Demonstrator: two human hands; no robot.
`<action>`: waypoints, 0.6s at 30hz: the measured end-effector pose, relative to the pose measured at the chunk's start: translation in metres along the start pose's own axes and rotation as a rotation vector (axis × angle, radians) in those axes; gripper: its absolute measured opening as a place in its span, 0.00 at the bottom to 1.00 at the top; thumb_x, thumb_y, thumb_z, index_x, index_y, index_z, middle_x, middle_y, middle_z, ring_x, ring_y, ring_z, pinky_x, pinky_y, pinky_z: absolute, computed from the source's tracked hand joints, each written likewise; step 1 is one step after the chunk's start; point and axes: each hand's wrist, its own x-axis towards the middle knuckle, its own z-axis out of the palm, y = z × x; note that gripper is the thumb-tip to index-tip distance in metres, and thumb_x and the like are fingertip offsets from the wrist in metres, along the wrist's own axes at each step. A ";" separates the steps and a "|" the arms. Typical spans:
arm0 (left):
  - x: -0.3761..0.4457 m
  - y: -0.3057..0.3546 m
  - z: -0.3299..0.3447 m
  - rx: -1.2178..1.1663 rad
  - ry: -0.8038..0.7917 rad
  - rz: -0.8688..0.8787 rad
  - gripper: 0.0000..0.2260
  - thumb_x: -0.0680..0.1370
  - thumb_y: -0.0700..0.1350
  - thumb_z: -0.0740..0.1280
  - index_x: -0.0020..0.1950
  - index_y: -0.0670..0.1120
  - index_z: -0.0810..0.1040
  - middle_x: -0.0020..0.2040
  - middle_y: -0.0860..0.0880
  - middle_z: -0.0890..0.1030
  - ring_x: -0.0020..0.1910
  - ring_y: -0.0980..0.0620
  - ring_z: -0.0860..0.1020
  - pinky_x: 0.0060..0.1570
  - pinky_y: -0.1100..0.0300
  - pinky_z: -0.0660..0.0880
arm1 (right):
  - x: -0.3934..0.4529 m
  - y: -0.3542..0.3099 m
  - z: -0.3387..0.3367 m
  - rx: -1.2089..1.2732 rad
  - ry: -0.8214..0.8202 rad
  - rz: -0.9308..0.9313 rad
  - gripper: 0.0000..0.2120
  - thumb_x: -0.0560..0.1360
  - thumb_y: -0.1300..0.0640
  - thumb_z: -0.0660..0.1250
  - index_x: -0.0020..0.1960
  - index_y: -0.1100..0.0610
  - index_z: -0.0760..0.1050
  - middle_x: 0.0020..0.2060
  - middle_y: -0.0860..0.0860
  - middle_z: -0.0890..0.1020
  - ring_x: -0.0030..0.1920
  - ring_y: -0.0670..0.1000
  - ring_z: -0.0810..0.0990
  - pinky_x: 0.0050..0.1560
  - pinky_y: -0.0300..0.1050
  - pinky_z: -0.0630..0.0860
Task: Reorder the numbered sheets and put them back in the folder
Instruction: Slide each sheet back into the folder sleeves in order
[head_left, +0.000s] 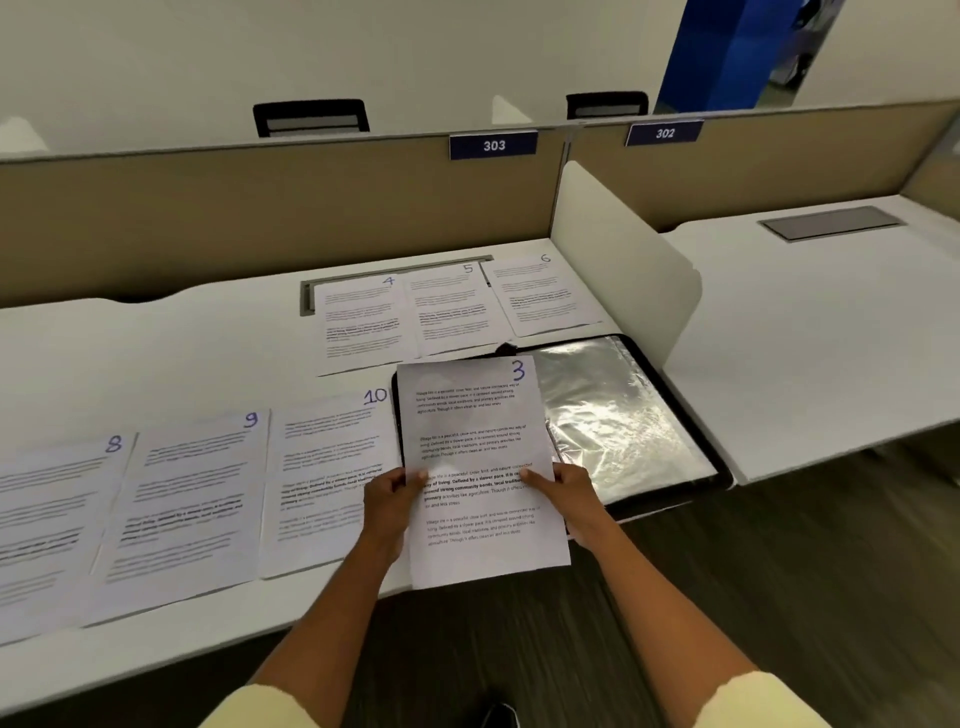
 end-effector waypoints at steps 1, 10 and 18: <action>-0.006 -0.004 0.001 -0.005 -0.014 -0.010 0.05 0.76 0.37 0.71 0.52 0.41 0.82 0.49 0.41 0.85 0.48 0.42 0.83 0.51 0.49 0.81 | -0.008 0.004 -0.002 0.017 0.008 0.006 0.13 0.74 0.57 0.76 0.55 0.63 0.82 0.49 0.57 0.87 0.49 0.57 0.87 0.51 0.54 0.84; -0.074 -0.043 0.014 0.038 -0.147 -0.100 0.06 0.78 0.39 0.70 0.54 0.41 0.81 0.48 0.43 0.86 0.46 0.45 0.85 0.42 0.54 0.82 | -0.091 0.043 -0.032 0.094 0.046 0.035 0.13 0.75 0.60 0.74 0.59 0.62 0.80 0.51 0.57 0.86 0.51 0.58 0.86 0.51 0.56 0.83; -0.116 -0.069 0.042 0.118 -0.324 -0.166 0.09 0.78 0.40 0.70 0.57 0.40 0.81 0.51 0.43 0.85 0.49 0.45 0.85 0.48 0.49 0.82 | -0.132 0.065 -0.080 0.064 0.119 0.061 0.15 0.75 0.59 0.74 0.60 0.61 0.79 0.51 0.57 0.86 0.51 0.58 0.86 0.52 0.59 0.83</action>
